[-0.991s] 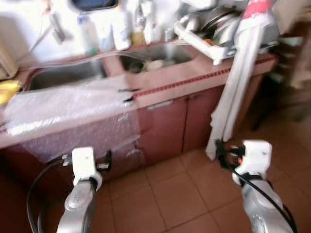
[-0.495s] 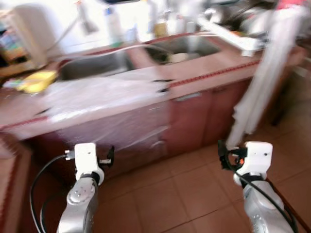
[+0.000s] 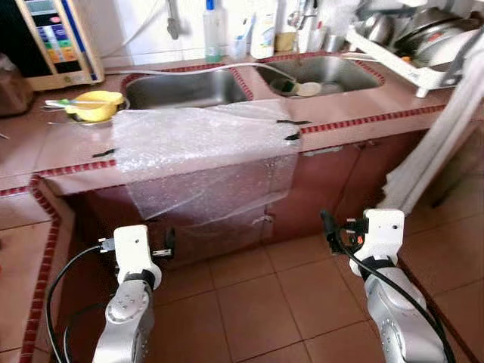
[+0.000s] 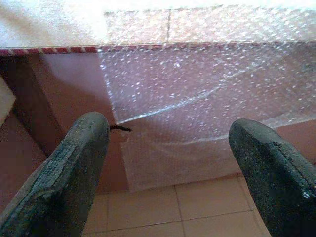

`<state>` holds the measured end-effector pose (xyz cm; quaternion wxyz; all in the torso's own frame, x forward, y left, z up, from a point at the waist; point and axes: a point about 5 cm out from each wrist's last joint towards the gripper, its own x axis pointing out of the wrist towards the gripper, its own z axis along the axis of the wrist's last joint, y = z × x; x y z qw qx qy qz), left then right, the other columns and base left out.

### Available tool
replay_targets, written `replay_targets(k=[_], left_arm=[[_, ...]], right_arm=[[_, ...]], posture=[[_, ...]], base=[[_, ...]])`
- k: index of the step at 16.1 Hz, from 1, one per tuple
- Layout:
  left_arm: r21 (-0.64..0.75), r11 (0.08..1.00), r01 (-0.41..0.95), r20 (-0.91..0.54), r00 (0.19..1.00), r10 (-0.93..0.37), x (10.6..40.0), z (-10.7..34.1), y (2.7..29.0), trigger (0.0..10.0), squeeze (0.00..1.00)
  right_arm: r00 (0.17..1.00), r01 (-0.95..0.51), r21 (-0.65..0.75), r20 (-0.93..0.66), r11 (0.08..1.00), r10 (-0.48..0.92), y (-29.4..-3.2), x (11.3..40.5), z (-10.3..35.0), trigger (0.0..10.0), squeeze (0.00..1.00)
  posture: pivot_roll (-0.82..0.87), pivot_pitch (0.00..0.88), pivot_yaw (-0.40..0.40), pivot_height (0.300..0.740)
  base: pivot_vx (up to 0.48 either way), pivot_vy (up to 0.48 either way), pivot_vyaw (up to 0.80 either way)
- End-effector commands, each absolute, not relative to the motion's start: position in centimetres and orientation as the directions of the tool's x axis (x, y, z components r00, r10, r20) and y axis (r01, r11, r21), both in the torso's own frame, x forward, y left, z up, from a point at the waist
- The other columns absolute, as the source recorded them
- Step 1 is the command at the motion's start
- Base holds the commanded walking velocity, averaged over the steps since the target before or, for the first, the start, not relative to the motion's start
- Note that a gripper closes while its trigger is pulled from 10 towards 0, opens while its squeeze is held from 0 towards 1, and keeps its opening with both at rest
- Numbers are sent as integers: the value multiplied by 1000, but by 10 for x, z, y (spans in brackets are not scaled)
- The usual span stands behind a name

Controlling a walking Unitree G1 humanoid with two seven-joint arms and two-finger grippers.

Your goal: Kitchen organization

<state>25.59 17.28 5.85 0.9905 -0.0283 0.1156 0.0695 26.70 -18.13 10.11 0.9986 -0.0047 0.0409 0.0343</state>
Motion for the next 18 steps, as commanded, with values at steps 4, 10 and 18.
replay_targets(k=[4,10,18], left_arm=[[-40,988,-148,-199,970,137,261,62,164,10000,0],[-25,993,-114,-191,976,107,267,62,160,10000,0],[-11,997,-70,-182,981,67,274,66,161,10000,0]], right_arm=[[987,-143,-37,-78,989,140,-174,279,106,10000,0],[985,-168,-48,-52,985,166,-160,284,109,10000,0],[991,-123,-31,-54,992,121,-158,278,101,10000,0]], posture=[[-55,37,-54,740],[-78,35,-15,740],[-76,42,35,740]], base=[[0,0,0],[0,0,583],[0,0,800]])
